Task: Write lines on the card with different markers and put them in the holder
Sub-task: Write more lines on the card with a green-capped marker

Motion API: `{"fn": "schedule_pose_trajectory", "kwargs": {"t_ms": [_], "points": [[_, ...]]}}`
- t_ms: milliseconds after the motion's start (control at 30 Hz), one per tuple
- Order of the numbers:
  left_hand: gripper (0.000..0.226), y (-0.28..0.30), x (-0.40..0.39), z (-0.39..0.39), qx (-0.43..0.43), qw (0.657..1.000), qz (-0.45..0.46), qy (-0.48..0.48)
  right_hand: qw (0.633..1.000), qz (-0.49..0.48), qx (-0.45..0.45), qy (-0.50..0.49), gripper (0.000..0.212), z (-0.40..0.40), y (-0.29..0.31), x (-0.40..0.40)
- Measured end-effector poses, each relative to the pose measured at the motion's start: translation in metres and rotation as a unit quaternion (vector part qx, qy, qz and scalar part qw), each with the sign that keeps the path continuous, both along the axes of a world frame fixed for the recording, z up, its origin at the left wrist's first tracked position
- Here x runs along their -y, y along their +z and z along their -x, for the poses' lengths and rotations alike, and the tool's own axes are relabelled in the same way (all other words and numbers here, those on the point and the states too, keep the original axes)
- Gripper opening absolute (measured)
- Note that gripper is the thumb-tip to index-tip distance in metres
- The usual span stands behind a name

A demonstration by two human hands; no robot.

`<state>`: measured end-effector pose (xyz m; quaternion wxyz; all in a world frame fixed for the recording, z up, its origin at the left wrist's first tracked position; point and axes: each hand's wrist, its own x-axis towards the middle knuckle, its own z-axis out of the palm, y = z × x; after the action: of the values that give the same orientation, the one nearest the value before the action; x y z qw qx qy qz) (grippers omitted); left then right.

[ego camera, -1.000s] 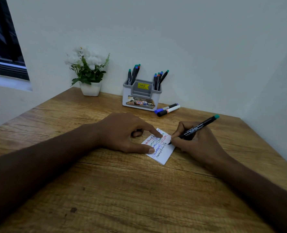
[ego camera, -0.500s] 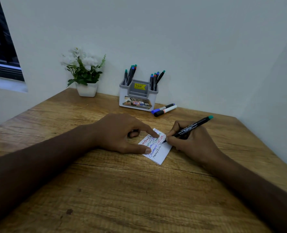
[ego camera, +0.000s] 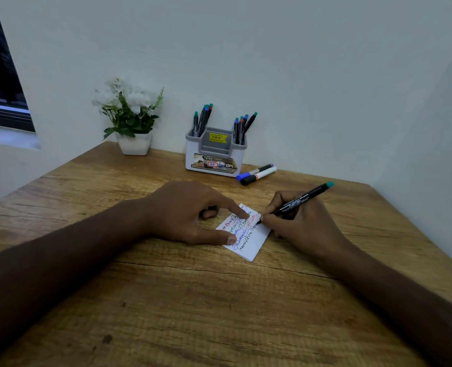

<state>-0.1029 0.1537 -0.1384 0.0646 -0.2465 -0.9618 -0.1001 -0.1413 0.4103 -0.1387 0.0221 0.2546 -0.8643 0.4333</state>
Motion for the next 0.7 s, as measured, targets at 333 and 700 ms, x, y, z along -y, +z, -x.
{"fn": "schedule_pose_trajectory", "kwargs": {"t_ms": [333, 700], "points": [[0.058, 0.0008, 0.0003, 0.0001, 0.007, 1.0, -0.002, 0.0, 1.0, 0.011, 0.015, -0.02, 0.011, -0.0004, 0.0006, 0.0007], [0.059, 0.0012, 0.0004, 0.0001, 0.008, 1.0, -0.001, 0.002, 0.999, 0.01, 0.022, -0.04, 0.009, 0.003, -0.0008, 0.0002]]}}
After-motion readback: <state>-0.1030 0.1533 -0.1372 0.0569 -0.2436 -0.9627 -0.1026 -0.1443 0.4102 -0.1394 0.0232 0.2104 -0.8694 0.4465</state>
